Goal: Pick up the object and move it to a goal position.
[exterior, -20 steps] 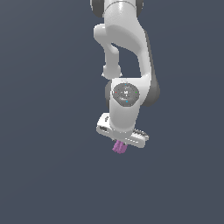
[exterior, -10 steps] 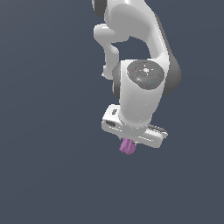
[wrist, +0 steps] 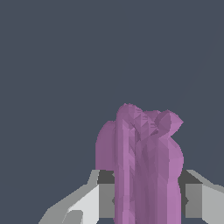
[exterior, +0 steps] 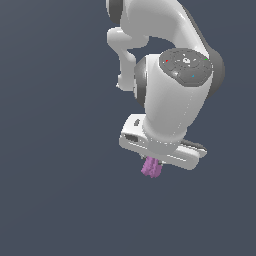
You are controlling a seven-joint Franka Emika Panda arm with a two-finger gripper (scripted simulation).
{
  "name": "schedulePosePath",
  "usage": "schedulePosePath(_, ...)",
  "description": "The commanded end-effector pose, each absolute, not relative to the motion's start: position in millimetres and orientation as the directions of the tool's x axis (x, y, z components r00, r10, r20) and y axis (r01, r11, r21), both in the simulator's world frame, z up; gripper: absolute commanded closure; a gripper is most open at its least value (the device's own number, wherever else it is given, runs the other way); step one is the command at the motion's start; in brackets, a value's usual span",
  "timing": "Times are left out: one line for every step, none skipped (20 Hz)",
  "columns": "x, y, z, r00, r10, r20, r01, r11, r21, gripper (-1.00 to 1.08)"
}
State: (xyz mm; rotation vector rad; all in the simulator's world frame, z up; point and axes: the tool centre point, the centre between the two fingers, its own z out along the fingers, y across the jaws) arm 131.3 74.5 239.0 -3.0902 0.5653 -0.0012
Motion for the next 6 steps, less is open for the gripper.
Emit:
schedulePosePath(133.3,75.8,242.9,0.935,-0.354,0.000,-0.354,-0.935,0.000,1.08)
schedulePosePath(133.8,76.1,243.8,0.935,-0.354,0.000,-0.354,-0.935,0.000,1.08)
schedulePosePath(134.2,76.3,244.3,0.935,-0.354,0.000,-0.354,-0.935,0.000,1.08)
schedulePosePath(134.5,76.4,244.6,0.935,-0.354,0.000,-0.354,-0.935,0.000,1.08)
schedulePosePath(134.6,76.4,244.7,0.935,-0.354,0.000,-0.354,-0.935,0.000,1.08)
schedulePosePath(134.7,76.4,244.7,0.935,-0.354,0.000,-0.354,-0.935,0.000,1.08)
